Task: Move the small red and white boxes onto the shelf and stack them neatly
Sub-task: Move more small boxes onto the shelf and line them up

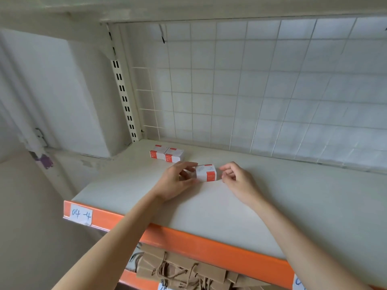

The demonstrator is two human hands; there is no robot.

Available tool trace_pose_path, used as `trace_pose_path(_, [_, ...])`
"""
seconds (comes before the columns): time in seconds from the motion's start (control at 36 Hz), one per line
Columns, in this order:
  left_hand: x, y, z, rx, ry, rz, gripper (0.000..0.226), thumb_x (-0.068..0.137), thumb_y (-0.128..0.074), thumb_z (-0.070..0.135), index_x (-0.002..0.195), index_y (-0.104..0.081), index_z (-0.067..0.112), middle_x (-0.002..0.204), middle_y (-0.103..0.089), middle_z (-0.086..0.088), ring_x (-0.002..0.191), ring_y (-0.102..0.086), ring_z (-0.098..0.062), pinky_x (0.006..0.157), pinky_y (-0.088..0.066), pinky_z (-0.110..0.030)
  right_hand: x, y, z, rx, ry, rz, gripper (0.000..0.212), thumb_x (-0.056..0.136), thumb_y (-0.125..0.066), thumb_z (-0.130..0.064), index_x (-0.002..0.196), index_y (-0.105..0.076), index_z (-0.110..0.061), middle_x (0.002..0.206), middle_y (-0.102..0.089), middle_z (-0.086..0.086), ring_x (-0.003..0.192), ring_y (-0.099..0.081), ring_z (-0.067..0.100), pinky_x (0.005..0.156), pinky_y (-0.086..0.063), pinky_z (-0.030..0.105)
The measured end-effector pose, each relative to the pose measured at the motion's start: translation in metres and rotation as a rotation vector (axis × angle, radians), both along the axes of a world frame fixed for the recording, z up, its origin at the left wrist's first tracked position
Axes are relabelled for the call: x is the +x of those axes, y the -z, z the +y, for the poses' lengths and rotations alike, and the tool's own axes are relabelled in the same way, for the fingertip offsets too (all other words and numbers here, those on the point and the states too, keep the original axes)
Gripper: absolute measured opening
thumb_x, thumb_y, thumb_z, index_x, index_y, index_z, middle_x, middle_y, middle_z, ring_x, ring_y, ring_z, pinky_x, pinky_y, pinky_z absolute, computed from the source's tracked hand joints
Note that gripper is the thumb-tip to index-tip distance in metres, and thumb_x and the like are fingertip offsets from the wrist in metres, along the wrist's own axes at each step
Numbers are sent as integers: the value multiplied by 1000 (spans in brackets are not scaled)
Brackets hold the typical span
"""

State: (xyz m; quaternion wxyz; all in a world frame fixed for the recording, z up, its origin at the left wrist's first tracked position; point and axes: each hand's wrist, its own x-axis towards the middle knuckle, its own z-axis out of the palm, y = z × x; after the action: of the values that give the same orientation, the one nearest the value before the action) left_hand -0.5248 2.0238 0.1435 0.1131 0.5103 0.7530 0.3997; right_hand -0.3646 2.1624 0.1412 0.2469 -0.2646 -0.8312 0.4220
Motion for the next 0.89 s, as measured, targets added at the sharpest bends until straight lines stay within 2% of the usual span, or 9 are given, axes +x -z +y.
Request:
trace_pose_path(0.22, [-3,5,4,4,-28,42,45,83,-70,25,124,-57,14,110,-55,-1,81,-54,-8,71,-39,-8,-1,2,3,6,9,31,16,89,-53,-1,92,-55,-17,81,-57,-5,75,-55,12,71,-42,18])
trace_pose_path(0.31, [-2,4,5,0,-36,33,35,81,-72,23,113,-61,12,106,-56,-3,81,-55,-8,68,-39,-4,0,-1,2,-18,19,54,20,87,-55,-3,78,-51,-20,73,-55,-3,67,-51,14,66,-42,23])
trace_pose_path(0.44, [3,0,1,-7,0,14,19,77,-75,22,89,-60,20,94,-60,-1,78,-54,-7,66,-38,-7,2,-4,-1,-12,-16,31,22,88,-59,-12,68,-54,-20,62,-53,-9,59,-47,7,61,-37,19])
trace_pose_path(0.53, [7,-1,-2,21,58,61,13,73,-68,30,82,-60,34,92,-61,-1,76,-55,-3,68,-35,-4,0,-4,-2,-30,-3,17,17,89,-61,-22,74,-58,-16,70,-59,-7,67,-52,9,64,-39,19])
trace_pose_path(0.58, [8,0,-3,19,89,109,14,77,-68,26,87,-65,35,92,-60,0,77,-55,-3,71,-35,-3,-1,-5,-2,-35,14,-4,17,86,-64,-29,82,-59,-13,79,-61,-4,73,-54,11,66,-40,16])
trace_pose_path(0.72, [12,-1,-4,-47,149,181,34,75,-55,38,104,-70,29,91,-51,10,76,-52,2,78,-42,-16,-6,-8,-6,130,15,-214,48,75,-68,-55,104,-52,-20,106,-52,-7,98,-51,10,76,-37,23])
trace_pose_path(0.78, [13,-2,-4,-48,147,198,38,76,-53,42,106,-71,27,90,-49,11,77,-51,4,77,-39,-11,-10,-7,-9,242,33,-276,57,75,-68,-55,110,-50,-15,110,-47,-1,107,-47,16,81,-36,26])
trace_pose_path(0.83, [15,-4,-5,-53,127,211,32,78,-59,32,107,-71,25,92,-51,5,76,-50,3,75,-34,-4,-13,-7,-10,309,45,-316,59,77,-67,-52,113,-47,-10,113,-46,4,111,-45,21,84,-36,29])
trace_pose_path(0.89, [15,-6,-6,-55,120,240,31,77,-60,29,107,-71,24,94,-52,0,77,-50,-2,76,-37,-7,-17,-11,-10,294,36,-360,54,81,-65,-47,115,-46,-9,115,-44,6,112,-46,23,86,-39,32])
